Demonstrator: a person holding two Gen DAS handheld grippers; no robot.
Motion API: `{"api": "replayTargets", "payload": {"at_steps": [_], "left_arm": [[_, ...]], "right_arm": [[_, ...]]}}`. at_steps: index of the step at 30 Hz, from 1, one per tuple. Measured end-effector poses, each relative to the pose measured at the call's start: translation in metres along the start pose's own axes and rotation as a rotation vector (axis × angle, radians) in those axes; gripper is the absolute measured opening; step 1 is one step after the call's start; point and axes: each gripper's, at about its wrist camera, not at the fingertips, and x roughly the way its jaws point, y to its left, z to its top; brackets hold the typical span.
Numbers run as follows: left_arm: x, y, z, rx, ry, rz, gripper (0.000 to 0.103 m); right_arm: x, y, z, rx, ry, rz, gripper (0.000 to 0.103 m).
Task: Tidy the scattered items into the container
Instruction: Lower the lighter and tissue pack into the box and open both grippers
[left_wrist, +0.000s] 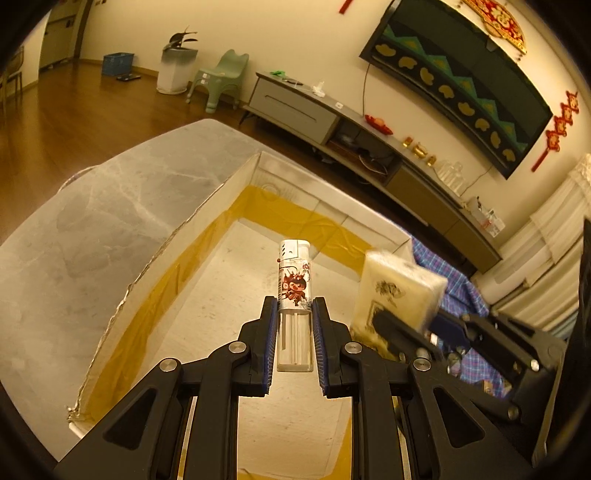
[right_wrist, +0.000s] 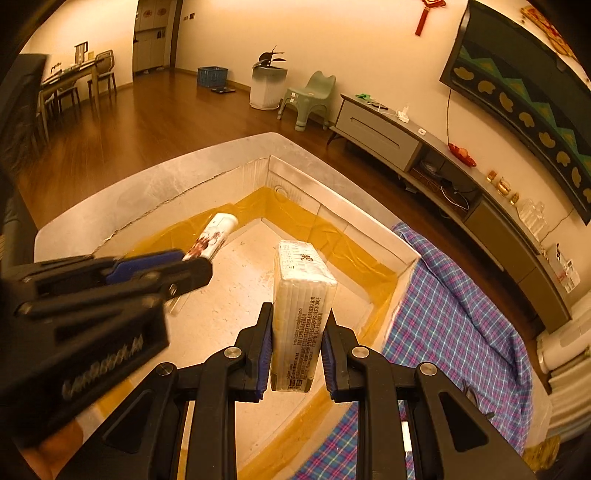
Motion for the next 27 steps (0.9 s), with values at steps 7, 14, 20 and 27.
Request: {"api": "replayTargets", "payload": {"at_steps": [7, 14, 20, 27], "left_arm": [[-0.003, 0.008, -0.001, -0.014, 0.006, 0.006, 0.019], [-0.005, 0.011, -0.001, -0.028, 0.012, 0.002, 0.019], [-0.003, 0.01, -0.002, -0.018, 0.026, -0.001, 0.019], [0.002, 0.015, -0.002, -0.033, 0.04, 0.012, 0.019]], "right_arm": [[0.025, 0.007, 0.013, -0.036, 0.045, -0.021, 0.025], [0.046, 0.008, 0.018, -0.054, 0.093, -0.034, 0.025], [0.058, 0.007, 0.019, -0.055, 0.131, -0.025, 0.025], [0.061, -0.002, 0.019, -0.034, 0.136, -0.033, 0.026]]}}
